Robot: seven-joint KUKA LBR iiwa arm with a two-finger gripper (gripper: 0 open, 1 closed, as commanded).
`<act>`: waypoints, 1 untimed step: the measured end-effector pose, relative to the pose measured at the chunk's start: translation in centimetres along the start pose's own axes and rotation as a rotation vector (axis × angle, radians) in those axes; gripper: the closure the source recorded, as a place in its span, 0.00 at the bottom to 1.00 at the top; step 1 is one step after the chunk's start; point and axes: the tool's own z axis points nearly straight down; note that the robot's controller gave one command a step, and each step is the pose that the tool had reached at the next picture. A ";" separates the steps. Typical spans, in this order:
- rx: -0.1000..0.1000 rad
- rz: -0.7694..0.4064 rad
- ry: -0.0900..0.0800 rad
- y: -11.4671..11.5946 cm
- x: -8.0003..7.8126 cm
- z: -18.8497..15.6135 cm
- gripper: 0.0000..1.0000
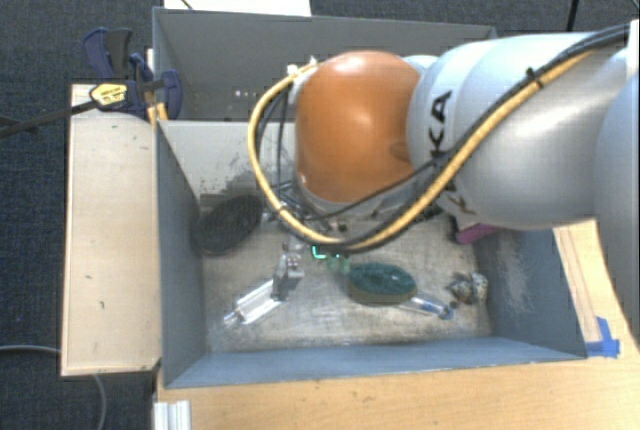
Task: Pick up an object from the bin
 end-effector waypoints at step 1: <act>-0.003 -0.009 -0.010 1.9 0.5 -1.6 0.00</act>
Offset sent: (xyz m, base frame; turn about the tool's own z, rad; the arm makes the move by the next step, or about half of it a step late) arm -0.0059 0.0176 0.0150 -0.0045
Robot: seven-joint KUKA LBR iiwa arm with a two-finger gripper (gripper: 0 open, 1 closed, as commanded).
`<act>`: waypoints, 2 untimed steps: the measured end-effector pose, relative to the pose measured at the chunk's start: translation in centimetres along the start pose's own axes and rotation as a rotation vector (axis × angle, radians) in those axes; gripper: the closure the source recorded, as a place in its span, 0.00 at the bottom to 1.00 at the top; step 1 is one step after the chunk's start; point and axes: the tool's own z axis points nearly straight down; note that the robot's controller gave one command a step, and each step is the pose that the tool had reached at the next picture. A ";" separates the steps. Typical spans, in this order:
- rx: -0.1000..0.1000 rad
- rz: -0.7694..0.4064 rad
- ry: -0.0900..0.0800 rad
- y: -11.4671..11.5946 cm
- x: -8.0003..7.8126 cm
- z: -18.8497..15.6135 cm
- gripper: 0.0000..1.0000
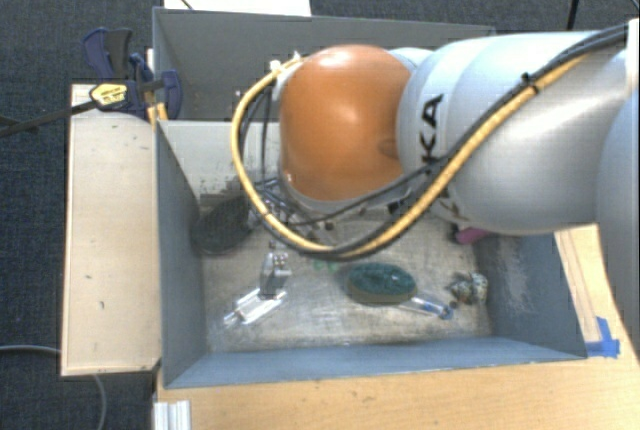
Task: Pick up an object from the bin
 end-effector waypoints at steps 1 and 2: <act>0.000 -0.149 0.000 -2.6 0.7 16.2 0.00; -0.001 -0.143 -0.004 -2.5 0.6 15.8 1.00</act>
Offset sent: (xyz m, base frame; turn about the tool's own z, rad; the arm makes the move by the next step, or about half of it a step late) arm -0.0074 -0.0259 -0.1609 -0.1513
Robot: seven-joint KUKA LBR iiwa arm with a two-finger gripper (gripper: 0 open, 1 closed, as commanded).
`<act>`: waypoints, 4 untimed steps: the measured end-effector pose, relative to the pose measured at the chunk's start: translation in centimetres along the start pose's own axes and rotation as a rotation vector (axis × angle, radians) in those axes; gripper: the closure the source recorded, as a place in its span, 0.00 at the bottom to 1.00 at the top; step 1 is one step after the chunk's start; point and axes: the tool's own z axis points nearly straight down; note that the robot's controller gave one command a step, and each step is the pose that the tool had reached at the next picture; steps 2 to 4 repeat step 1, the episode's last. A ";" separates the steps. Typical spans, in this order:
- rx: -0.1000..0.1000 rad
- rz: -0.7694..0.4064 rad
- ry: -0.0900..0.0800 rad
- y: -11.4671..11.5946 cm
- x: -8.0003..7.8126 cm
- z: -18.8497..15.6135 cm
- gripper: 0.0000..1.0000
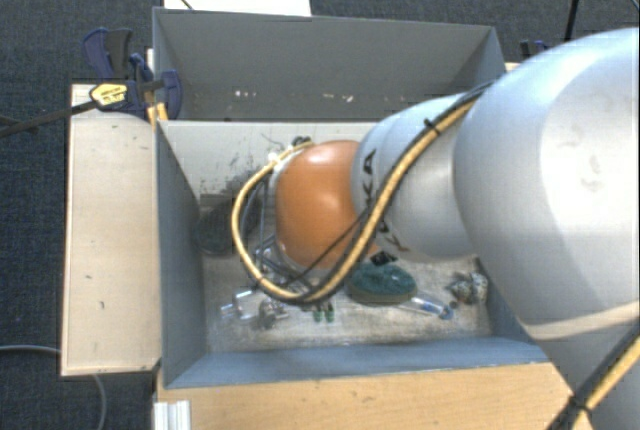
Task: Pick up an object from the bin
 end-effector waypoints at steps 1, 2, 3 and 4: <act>0.001 -0.013 -0.001 0.3 0.0 -13.8 1.00; 0.001 -0.013 -0.001 0.3 0.0 -13.8 1.00; 0.001 -0.013 -0.001 0.3 0.0 -13.8 1.00; 0.001 -0.013 -0.001 0.3 0.0 -13.8 1.00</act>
Offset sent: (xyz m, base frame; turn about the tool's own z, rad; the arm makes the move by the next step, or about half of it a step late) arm -0.0037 0.0018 0.1332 -0.0221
